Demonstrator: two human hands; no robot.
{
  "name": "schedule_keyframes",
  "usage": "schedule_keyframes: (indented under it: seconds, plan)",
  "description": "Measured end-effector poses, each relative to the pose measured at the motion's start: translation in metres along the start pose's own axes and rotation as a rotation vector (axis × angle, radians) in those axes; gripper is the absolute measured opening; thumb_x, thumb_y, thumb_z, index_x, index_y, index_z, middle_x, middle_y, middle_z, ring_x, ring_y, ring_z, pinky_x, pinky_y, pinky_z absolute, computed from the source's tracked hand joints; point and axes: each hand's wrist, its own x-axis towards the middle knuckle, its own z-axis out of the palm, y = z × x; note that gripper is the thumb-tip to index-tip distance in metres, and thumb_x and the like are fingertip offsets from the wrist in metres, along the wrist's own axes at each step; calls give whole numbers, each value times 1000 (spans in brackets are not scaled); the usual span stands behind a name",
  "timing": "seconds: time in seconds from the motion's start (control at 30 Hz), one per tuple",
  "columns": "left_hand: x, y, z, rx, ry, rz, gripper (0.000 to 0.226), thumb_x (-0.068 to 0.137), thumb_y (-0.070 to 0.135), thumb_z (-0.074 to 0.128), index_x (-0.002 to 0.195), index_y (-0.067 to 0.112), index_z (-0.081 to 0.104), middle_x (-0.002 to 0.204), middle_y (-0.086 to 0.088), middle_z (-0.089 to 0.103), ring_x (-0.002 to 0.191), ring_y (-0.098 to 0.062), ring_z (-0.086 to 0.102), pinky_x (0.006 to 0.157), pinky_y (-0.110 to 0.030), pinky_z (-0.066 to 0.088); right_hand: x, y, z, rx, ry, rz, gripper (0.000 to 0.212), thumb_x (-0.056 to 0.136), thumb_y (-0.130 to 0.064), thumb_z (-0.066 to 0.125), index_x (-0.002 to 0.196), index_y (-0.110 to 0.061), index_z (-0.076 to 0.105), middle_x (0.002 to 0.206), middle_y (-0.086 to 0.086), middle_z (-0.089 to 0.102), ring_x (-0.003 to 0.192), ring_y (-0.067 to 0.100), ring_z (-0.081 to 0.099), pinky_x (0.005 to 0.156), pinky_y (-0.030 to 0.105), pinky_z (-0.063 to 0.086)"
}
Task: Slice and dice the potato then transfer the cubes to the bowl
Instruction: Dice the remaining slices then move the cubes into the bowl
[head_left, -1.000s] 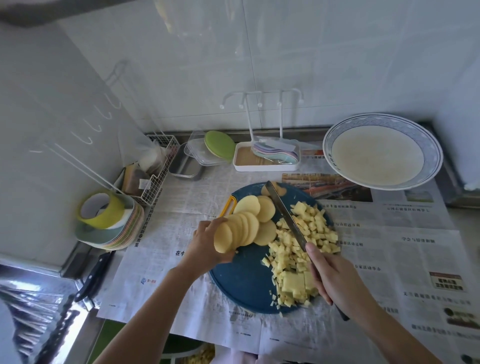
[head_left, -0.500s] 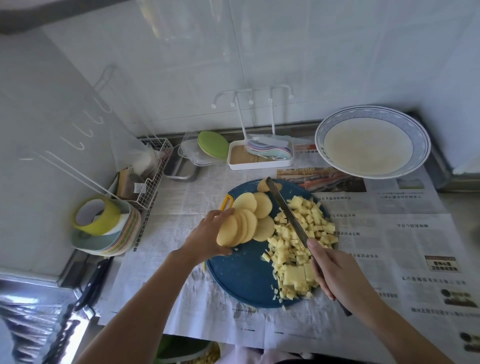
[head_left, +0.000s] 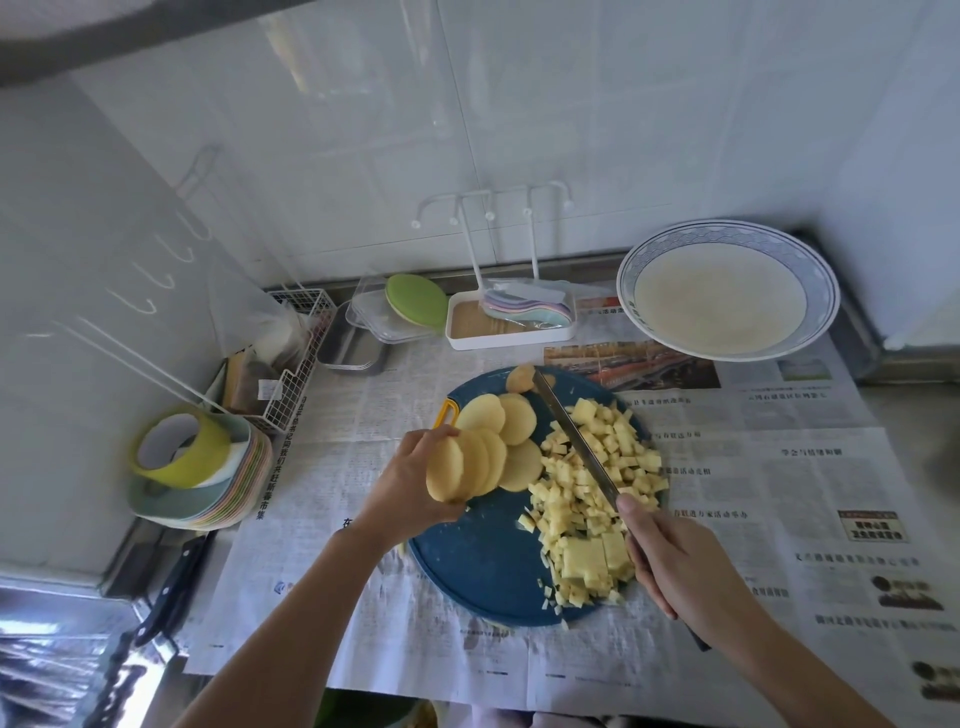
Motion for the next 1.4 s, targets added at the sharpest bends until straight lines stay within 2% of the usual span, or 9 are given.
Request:
schedule_keyframes:
  seconds: [0.23,0.37,0.47,0.57,0.73,0.8,0.9,1.13,1.4]
  plan:
    - [-4,6,-6,-149,140,-52,88,59,16,88,125,32,32,123,6,35,106,-20,49,77,-27,47,-3,-3,-2,28,4,1,59,94,-50,35,58,-4,48,36,-4,38,31,5,33,44,18,36]
    - [-23,18,-20,-555,216,-148,88,55,19,90,123,30,35,121,-2,48,105,-22,56,72,-33,56,-4,-1,-5,105,-21,37,66,90,-55,38,64,4,51,41,3,42,33,13,35,40,20,35]
    - [-41,27,-18,-1292,-33,-273,106,39,29,95,130,25,40,123,-14,50,103,-30,62,82,-48,56,-5,-3,-4,156,-81,56,56,85,-57,49,61,-6,52,43,4,46,34,17,38,40,24,36]
    - [-61,32,-2,-1636,-445,-256,99,52,30,93,134,10,41,122,-17,52,106,-34,59,82,-46,56,-5,-13,2,121,-122,11,48,73,-53,63,68,-6,56,49,1,57,37,12,44,42,22,40]
    - [-70,37,7,-1382,-856,-118,79,73,50,76,136,12,47,129,-12,55,115,-33,56,81,-38,54,14,-46,6,194,-268,-14,16,81,-21,75,75,-13,63,63,-2,65,40,9,43,47,22,42]
    - [-67,41,4,-1324,-951,-95,83,72,52,77,138,15,43,128,-11,56,112,-31,58,80,-37,55,20,-53,10,256,-383,-8,31,83,-12,73,62,-11,50,70,-6,71,39,10,40,46,21,40]
    - [-62,48,0,-1266,-1024,-39,71,78,54,70,138,24,47,129,-4,59,111,-23,61,83,-34,56,21,-55,22,228,-448,-18,39,82,-11,74,57,-13,44,44,0,47,38,14,39,47,20,40]
    - [-65,58,3,-1418,-659,-262,84,66,41,85,132,8,46,122,-13,64,114,-31,60,88,-36,54,28,-38,22,213,-41,20,40,75,-13,81,63,-13,43,40,-8,42,37,12,41,46,28,42]
    - [-69,72,25,-1301,-26,-400,41,79,22,65,118,13,60,118,-8,65,108,-27,63,79,-32,56,27,-24,33,196,102,-54,41,73,-28,82,65,-13,45,42,-7,45,38,12,41,45,28,39]
